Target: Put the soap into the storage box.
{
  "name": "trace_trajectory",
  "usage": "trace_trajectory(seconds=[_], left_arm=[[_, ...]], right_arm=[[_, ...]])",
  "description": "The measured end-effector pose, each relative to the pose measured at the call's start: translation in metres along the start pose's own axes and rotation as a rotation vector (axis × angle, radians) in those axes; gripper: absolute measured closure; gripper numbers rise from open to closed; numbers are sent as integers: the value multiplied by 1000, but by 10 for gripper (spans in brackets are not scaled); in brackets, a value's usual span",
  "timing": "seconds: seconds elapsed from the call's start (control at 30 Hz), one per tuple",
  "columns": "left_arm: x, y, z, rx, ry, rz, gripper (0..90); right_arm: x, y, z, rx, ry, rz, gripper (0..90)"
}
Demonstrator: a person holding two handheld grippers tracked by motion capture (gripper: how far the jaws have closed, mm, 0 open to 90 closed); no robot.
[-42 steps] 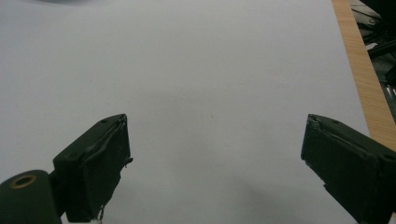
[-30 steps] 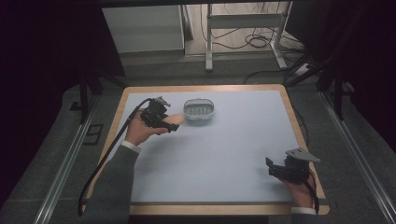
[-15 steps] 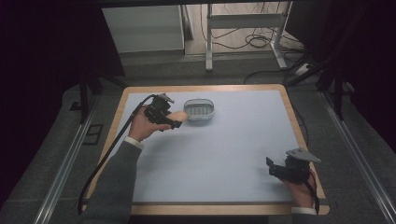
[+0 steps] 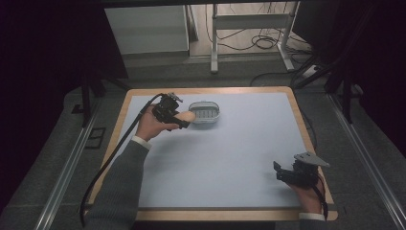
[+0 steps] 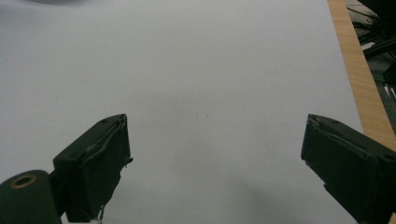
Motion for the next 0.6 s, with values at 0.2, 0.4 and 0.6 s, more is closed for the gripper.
trace_trajectory(seconds=[0.2,0.4,0.6], left_arm=[[0,5,-7,6,1,4,326],[0,9,-14,8,5,6,326],[2,13,-20,17,9,4,326]], right_arm=[[0,0,1,-1,3,1,79],[-2,-1,1,-2,7,4,79],[-2,0,2,3,8,2,79]])
Point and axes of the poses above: each handheld gripper's, and its own axes: y roughly forward along the jaws, z roughly out of its underside, x roughly to its left, the point moved 1 cm from there along y, roughly forward along the jaws, and after that the axes turned 7 degrees about -y, right-handed, at the moved point
